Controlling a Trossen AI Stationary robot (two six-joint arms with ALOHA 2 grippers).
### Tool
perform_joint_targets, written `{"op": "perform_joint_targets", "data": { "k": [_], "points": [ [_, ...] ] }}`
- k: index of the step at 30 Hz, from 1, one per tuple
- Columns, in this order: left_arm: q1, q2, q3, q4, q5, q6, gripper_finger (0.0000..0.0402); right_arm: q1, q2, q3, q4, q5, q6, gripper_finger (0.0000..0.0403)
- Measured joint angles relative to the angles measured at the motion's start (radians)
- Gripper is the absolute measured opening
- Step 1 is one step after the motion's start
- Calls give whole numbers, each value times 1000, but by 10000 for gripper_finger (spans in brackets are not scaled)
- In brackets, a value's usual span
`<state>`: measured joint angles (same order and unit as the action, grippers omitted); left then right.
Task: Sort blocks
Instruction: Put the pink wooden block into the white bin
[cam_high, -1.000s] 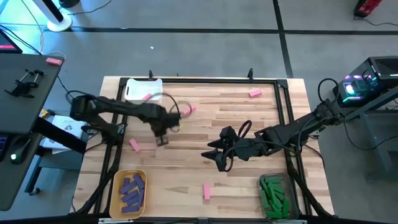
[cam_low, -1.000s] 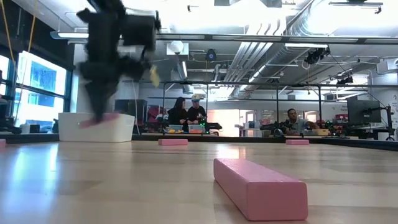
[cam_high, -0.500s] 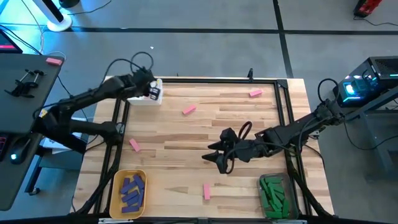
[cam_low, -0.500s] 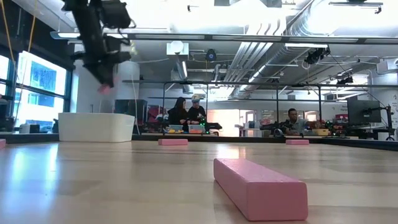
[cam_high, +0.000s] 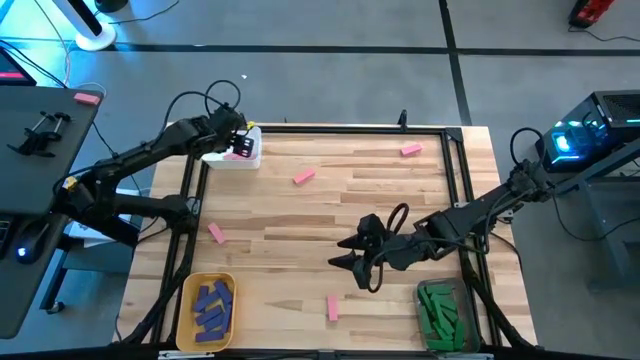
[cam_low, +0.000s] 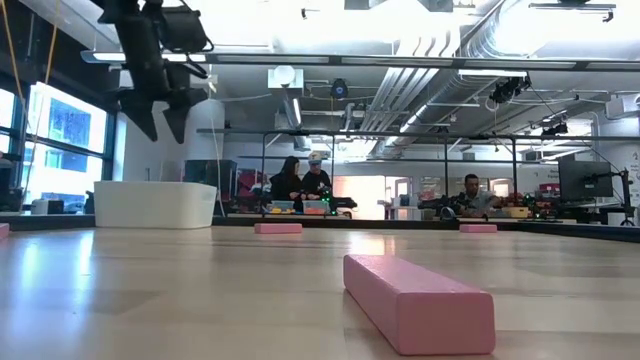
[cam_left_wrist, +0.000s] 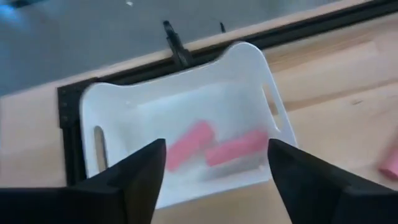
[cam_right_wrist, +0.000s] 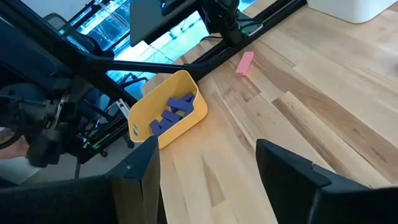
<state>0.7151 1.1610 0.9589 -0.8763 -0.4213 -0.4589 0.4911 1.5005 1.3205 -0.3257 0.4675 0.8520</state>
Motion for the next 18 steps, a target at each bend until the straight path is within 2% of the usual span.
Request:
{"op": "perform_joint_targets", "data": {
  "k": [2,4,6,7,8,10,13,18],
  "points": [
    [-4,0,3,-2,63,-2,276,0,0,0,-5,0,-5,201],
    [-26,0,3,-2,175,-11,280,0,0,0,-9,1,-17,201],
    [-81,0,4,-25,278,-55,280,0,0,0,-9,1,-30,201],
    [-125,-2,5,-61,293,-109,279,0,0,0,-9,2,-42,201],
    [-177,-10,-2,-93,284,-172,278,0,0,0,-8,2,-49,201],
    [-312,-48,-47,-109,203,-346,273,0,0,0,-9,2,-65,201],
    [-549,-119,-156,-78,80,-673,266,0,0,0,-10,2,-71,201],
    [-883,-173,-279,-118,-31,-1195,257,0,0,0,-11,2,-84,201]
  ]
}}
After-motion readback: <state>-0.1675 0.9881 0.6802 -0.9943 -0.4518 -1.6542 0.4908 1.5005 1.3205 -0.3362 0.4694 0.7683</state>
